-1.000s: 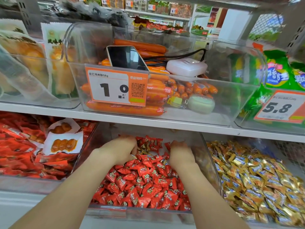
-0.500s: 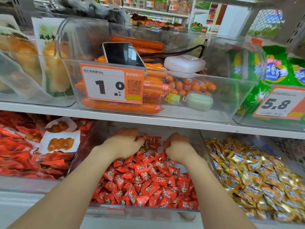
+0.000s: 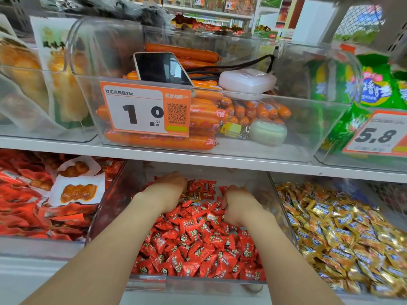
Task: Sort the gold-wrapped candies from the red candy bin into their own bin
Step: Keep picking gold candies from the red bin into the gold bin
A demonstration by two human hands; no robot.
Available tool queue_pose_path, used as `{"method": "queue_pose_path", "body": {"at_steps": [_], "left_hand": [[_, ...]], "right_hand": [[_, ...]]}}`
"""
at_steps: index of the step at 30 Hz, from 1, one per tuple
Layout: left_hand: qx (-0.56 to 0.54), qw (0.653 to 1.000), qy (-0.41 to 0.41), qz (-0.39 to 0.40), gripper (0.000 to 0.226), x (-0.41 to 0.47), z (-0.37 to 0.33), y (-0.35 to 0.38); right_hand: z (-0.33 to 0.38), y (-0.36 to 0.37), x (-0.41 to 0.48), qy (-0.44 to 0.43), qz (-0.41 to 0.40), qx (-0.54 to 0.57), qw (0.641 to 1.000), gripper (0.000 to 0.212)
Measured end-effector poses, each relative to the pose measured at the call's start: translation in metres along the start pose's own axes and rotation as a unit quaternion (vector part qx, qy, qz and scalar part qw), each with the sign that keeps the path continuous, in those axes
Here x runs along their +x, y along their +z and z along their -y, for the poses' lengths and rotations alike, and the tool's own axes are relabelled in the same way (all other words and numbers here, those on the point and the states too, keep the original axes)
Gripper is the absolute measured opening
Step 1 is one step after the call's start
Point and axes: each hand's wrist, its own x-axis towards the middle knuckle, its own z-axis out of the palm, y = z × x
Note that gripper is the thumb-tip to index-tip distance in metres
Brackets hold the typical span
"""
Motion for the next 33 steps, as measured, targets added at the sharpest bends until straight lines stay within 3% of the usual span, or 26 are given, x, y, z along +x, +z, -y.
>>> {"method": "queue_pose_path", "body": {"at_steps": [4,10,14,18,21,23,25,27,30,33], "left_hand": [[-0.037,0.999,-0.005,-0.004,0.024,-0.002,-0.002,-0.008],[-0.119,0.993,-0.007,0.013,0.046,-0.020,0.010,-0.020],[-0.135,0.989,-0.018,-0.064,0.063,-0.030,0.013,-0.025],[-0.139,0.986,-0.030,-0.088,0.038,-0.032,0.018,-0.022],[-0.147,0.989,-0.012,-0.032,0.021,-0.037,0.018,-0.019],[-0.121,0.993,-0.010,0.000,0.023,-0.041,0.015,-0.019],[-0.088,0.996,-0.011,0.022,0.025,-0.043,0.013,-0.020],[-0.075,0.997,-0.011,0.024,0.021,-0.042,0.014,-0.019],[-0.075,0.997,-0.019,0.025,0.021,-0.042,0.016,-0.019],[-0.066,0.997,-0.014,0.033,0.026,-0.042,0.014,-0.020]], "right_hand": [[0.000,-0.007,-0.004,-0.006,0.009,0.028,1.000,0.031],[-0.001,-0.020,-0.009,0.036,-0.010,0.137,0.990,0.029],[0.003,-0.026,-0.019,-0.016,-0.032,0.190,0.981,0.028],[0.013,-0.030,-0.026,-0.024,-0.044,0.274,0.960,0.032],[0.012,-0.023,-0.024,-0.057,-0.043,0.269,0.960,0.037],[0.011,-0.018,-0.023,-0.099,-0.004,0.254,0.962,0.024],[0.011,-0.018,-0.026,-0.129,0.002,0.215,0.968,0.026],[0.012,-0.017,-0.028,-0.141,0.017,0.172,0.975,0.029],[0.015,-0.007,-0.027,-0.136,0.042,0.129,0.981,0.014],[0.019,0.001,-0.024,-0.132,0.034,0.138,0.981,0.025]]}}
